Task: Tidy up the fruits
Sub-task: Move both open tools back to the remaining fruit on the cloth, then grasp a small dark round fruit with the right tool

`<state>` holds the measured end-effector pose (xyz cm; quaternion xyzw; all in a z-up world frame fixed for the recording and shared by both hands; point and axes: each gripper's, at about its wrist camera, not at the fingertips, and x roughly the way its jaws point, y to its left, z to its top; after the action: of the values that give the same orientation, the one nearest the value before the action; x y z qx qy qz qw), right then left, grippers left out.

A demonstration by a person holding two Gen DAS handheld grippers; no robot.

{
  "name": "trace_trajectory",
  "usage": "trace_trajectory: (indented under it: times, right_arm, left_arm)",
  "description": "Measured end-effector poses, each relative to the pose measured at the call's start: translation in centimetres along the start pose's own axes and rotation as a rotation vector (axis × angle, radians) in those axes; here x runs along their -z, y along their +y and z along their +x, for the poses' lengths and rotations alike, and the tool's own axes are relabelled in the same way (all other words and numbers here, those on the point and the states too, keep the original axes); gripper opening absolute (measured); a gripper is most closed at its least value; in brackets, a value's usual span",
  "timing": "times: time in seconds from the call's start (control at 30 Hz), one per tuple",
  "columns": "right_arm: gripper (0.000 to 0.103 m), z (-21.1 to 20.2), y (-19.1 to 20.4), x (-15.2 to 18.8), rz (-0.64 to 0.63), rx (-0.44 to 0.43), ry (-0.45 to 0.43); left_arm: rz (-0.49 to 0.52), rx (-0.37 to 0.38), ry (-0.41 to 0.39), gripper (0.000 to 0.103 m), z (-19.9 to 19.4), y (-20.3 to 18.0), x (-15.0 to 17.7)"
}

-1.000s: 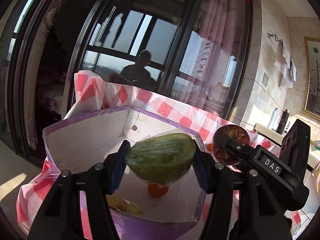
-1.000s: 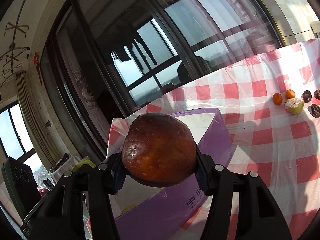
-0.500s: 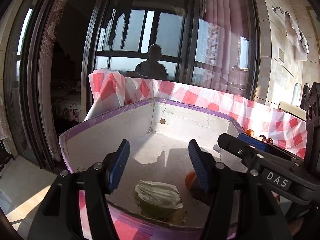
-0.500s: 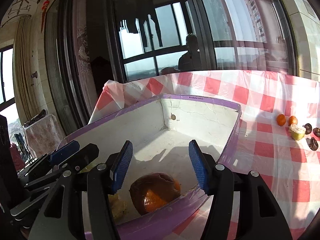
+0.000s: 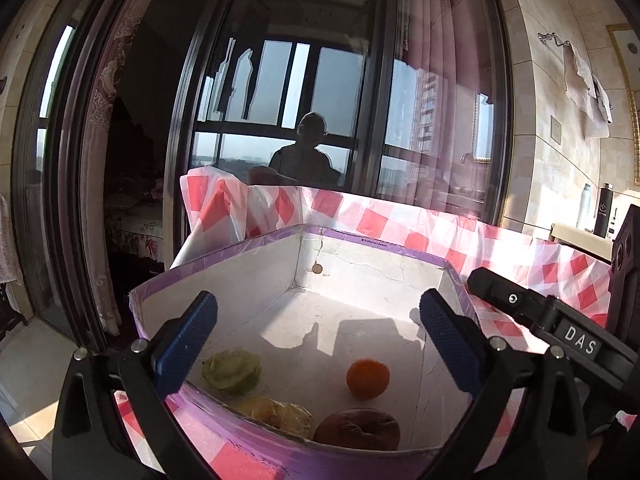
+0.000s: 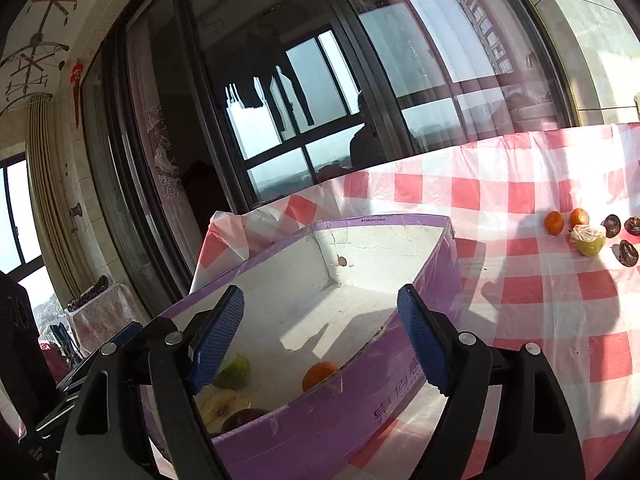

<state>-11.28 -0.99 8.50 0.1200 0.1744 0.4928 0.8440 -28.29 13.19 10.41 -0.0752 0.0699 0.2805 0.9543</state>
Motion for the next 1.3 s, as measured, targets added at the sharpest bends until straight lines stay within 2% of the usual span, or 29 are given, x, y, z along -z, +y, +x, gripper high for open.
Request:
trace_trajectory:
  times: [0.1, 0.2, 0.37, 0.43, 0.53, 0.63, 0.73, 0.83, 0.97, 1.07, 1.17, 1.3]
  right_arm:
    - [0.083, -2.0, -3.3, -0.7, 0.06, 0.068, -0.048]
    - [0.086, -3.8, -7.0, -0.8, 0.126, 0.152, -0.07]
    - [0.088, -6.6, -13.0, 0.2, 0.185, 0.323, -0.056]
    - [0.088, -7.9, -15.3, 0.5, 0.221, 0.394, -0.046]
    - [0.088, -10.1, -18.5, 0.4, 0.301, 0.449, -0.073]
    - [0.088, -11.8, -21.3, 0.6, 0.394, 0.477, -0.114]
    - [0.088, -12.5, -23.7, 1.3, 0.539, 0.485, -0.124]
    - [0.088, -12.4, -24.4, 1.5, 0.574, 0.487, -0.116]
    - [0.088, -11.3, -24.5, 1.3, 0.544, 0.514, -0.067]
    - [0.088, -9.5, -24.8, 0.4, 0.488, 0.523, -0.016]
    - [0.088, -6.7, -26.0, -1.0, 0.416, 0.552, 0.041]
    - [0.087, -2.3, -28.7, -3.1, 0.347, 0.617, 0.121]
  left_arm:
    - [0.067, 0.066, -0.076, 0.101, -1.5, -3.2, -1.0]
    - [0.108, 0.193, -0.102, 0.101, -2.1, -7.3, -1.3]
    - [0.147, 0.414, -0.028, 0.101, -0.2, -14.5, -0.2]
    - [0.153, 0.45, 0.035, 0.101, 2.3, -17.1, 0.5]
    - [0.099, 0.466, 0.159, 0.101, 7.2, -19.7, 1.4]
    - [0.04, 0.436, 0.275, 0.101, 12.7, -22.0, 2.6]
    - [0.035, 0.383, 0.352, 0.101, 17.9, -24.2, 3.6]
    - [-0.001, 0.352, 0.411, 0.101, 22.1, -25.2, 4.3]
    - [-0.089, 0.351, 0.471, 0.101, 26.3, -25.6, 5.0]
    - [-0.164, 0.409, 0.477, 0.101, 28.1, -25.3, 4.8]
    - [-0.177, 0.483, 0.494, 0.101, 29.1, -25.1, 4.7]
    - [-0.295, 0.519, 0.534, 0.101, 29.8, -23.4, 5.3]
